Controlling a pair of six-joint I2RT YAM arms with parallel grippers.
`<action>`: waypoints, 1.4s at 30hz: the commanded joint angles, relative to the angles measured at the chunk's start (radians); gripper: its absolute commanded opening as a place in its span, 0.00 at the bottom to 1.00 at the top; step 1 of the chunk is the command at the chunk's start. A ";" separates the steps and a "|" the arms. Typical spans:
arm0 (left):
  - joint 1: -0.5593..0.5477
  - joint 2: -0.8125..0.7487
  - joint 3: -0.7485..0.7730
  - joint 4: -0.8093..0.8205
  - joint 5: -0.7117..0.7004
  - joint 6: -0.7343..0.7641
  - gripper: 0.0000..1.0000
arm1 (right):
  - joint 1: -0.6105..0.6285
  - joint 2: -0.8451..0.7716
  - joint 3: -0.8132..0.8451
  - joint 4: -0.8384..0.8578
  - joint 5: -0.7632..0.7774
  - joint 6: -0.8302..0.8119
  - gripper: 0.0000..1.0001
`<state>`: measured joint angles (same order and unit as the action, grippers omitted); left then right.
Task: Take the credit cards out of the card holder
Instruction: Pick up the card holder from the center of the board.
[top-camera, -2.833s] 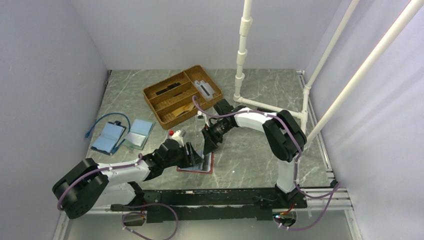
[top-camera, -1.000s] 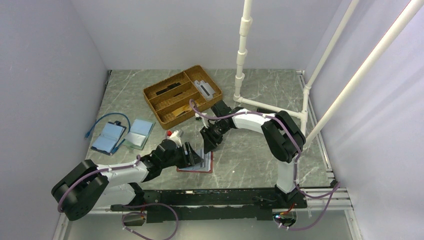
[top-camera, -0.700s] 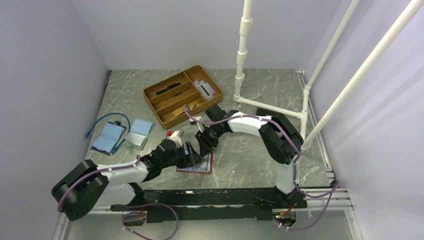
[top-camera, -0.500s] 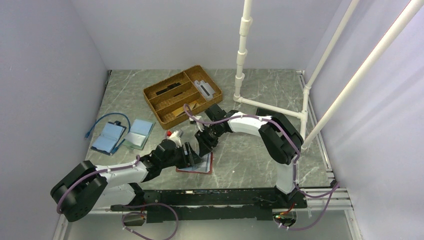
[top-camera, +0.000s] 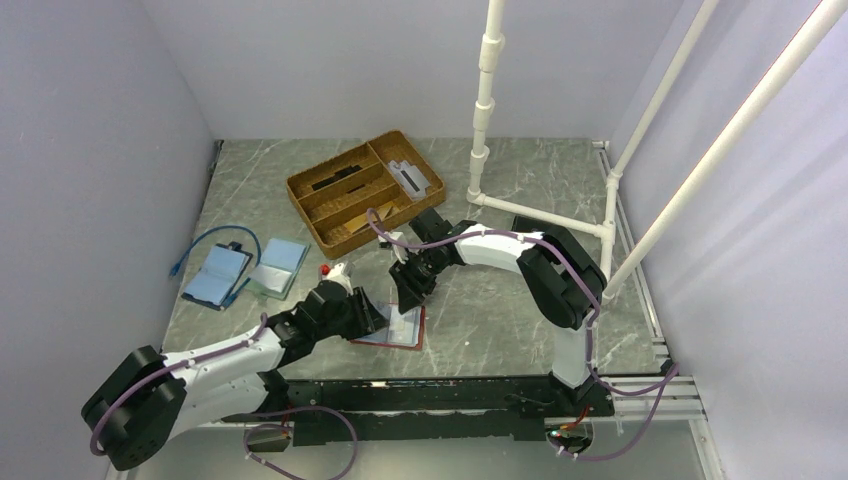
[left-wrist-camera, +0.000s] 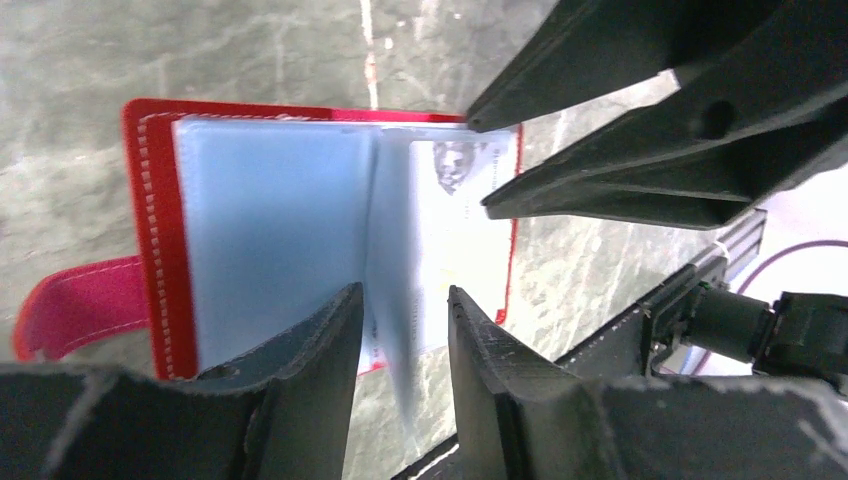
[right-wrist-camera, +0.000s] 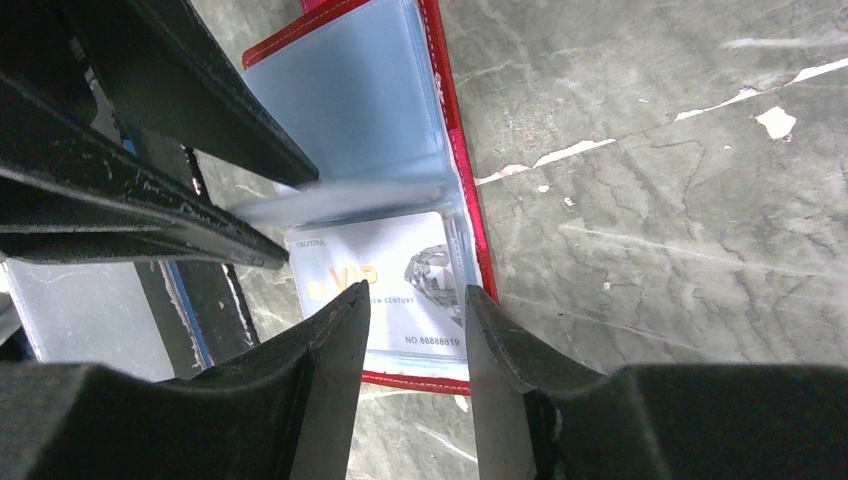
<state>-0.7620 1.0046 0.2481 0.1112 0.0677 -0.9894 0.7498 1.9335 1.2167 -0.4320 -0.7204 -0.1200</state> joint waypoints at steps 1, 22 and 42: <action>0.010 -0.031 0.042 -0.088 -0.052 0.006 0.40 | 0.006 -0.006 0.033 0.005 0.009 -0.014 0.44; 0.051 -0.122 -0.010 -0.050 -0.040 -0.006 0.00 | -0.006 -0.089 0.054 -0.070 -0.115 -0.116 0.46; 0.061 -0.436 -0.141 0.208 0.020 -0.046 0.00 | -0.067 -0.045 -0.026 0.109 -0.333 0.091 0.47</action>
<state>-0.7052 0.6128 0.1226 0.1951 0.0635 -1.0080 0.7136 1.9141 1.2072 -0.3828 -0.9859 -0.0513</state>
